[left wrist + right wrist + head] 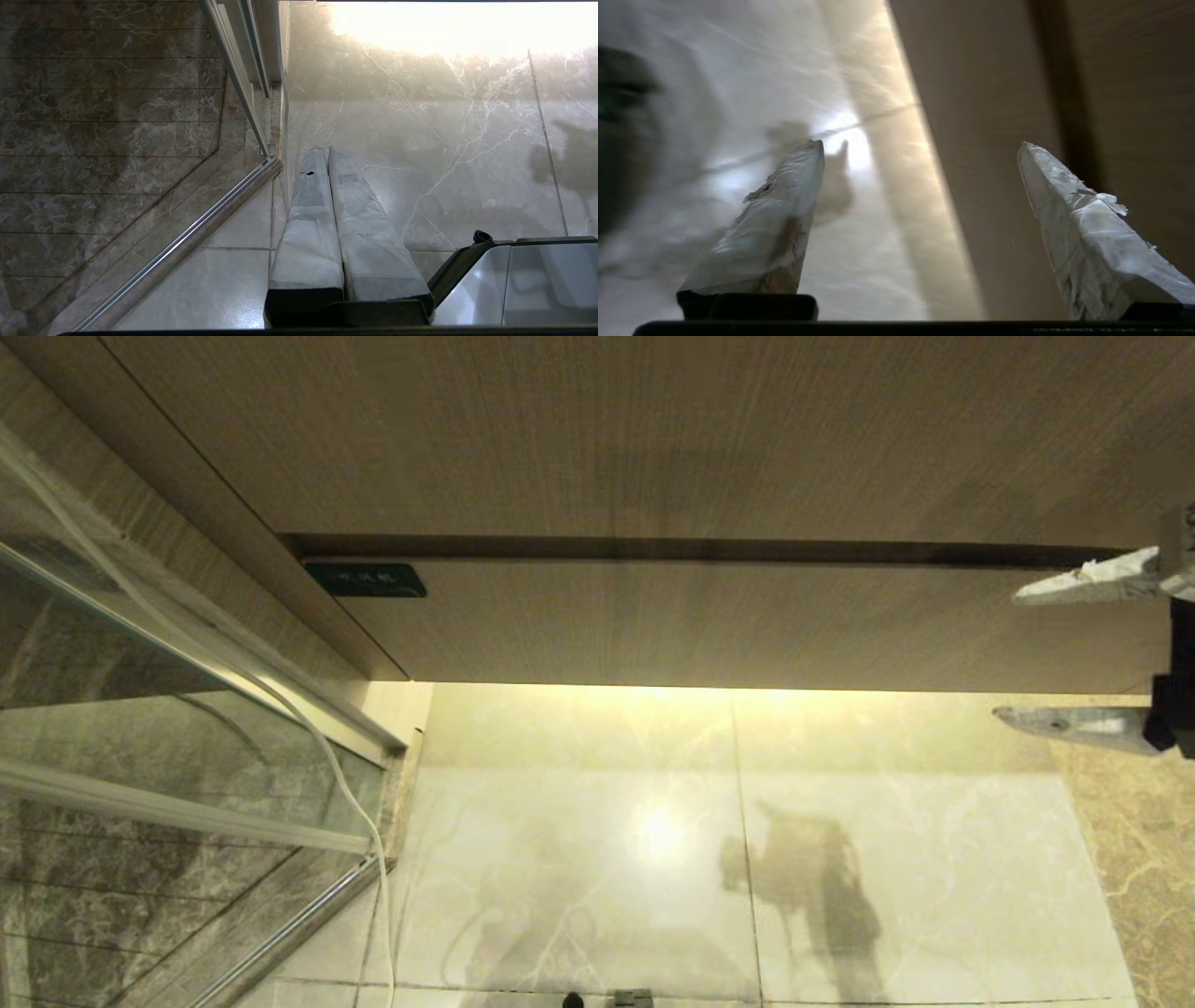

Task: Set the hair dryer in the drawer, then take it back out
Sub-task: Pull open the drawer

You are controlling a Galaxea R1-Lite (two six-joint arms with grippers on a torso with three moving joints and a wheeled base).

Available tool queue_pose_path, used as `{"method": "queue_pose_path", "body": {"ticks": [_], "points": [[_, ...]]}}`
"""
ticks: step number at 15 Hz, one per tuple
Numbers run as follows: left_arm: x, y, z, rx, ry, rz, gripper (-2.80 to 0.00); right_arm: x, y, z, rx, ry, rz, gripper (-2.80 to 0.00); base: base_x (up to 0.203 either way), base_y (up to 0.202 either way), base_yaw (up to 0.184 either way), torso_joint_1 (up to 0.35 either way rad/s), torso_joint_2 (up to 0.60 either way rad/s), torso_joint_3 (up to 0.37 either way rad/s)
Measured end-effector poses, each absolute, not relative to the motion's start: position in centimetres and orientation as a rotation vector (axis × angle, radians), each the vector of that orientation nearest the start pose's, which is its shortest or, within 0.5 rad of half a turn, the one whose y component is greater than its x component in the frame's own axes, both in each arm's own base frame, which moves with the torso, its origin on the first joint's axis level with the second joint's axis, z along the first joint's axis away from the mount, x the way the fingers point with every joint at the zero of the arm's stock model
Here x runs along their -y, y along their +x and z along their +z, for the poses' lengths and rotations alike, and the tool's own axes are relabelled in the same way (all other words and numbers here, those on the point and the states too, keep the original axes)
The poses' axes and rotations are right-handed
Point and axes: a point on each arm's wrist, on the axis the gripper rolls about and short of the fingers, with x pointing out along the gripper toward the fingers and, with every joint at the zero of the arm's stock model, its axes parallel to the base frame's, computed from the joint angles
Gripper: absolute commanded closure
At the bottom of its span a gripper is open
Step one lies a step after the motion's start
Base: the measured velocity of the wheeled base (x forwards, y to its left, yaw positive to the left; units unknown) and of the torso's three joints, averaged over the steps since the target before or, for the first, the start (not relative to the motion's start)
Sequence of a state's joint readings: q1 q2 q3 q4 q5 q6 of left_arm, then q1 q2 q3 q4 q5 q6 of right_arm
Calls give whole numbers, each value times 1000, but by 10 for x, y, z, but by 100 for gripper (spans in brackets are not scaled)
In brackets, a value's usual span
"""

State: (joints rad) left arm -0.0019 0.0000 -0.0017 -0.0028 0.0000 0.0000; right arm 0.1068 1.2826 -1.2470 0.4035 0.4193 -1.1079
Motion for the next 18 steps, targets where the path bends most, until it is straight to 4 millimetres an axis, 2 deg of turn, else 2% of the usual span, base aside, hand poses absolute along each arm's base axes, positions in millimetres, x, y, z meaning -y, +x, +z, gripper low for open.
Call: {"method": "queue_pose_path", "body": {"ticks": [2,8,15,18], "points": [[0,-23,76,4,0,-2,0,-28,199,315,-77,-1080,666,-280,0,0,0,0,0,0],[0,-23,76,4,0,-2,0,-31,232,303,-55,-1129,660,-280,0,0,0,0,0,0],[0,-23,76,4,0,-2,0,-34,261,298,-14,-1163,627,-280,0,0,0,0,0,0],[0,-23,76,4,0,-2,0,-34,267,294,-1,-1166,619,-280,0,0,0,0,0,0]]}}
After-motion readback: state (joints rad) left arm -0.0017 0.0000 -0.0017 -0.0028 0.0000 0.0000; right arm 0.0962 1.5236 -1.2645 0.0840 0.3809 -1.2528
